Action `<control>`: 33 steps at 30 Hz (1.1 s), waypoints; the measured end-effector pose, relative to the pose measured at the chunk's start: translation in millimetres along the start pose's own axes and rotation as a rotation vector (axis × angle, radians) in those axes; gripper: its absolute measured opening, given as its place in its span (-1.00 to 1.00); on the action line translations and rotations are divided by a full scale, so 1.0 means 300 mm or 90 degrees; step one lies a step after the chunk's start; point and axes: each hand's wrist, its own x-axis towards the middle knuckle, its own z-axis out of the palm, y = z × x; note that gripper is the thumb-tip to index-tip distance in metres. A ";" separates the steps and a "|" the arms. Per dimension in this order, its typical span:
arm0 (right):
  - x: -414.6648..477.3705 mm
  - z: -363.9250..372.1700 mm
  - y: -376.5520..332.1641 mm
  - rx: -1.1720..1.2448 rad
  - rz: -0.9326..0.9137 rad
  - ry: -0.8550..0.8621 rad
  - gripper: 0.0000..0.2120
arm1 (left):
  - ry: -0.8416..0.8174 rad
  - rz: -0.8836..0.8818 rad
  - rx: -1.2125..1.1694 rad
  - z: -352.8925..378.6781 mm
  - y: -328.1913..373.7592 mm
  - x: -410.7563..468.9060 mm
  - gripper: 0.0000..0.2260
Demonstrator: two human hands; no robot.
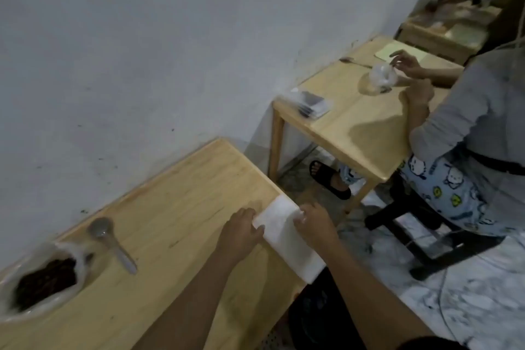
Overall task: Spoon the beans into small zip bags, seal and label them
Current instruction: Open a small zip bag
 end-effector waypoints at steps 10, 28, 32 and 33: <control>0.052 0.023 0.010 -0.010 -0.078 -0.010 -0.68 | 0.003 0.017 -0.028 0.033 0.003 0.048 -0.58; 0.033 -0.018 -0.070 0.139 -0.069 -0.013 -0.94 | 0.022 0.053 -0.032 0.019 0.031 0.048 -0.59; 0.035 -0.056 -0.098 0.178 -0.118 -0.002 -0.83 | 0.038 0.048 -0.062 -0.032 0.040 0.041 -0.61; 0.035 -0.068 -0.113 0.178 -0.129 -0.003 -0.82 | 0.038 0.045 -0.088 -0.051 0.043 0.036 -0.62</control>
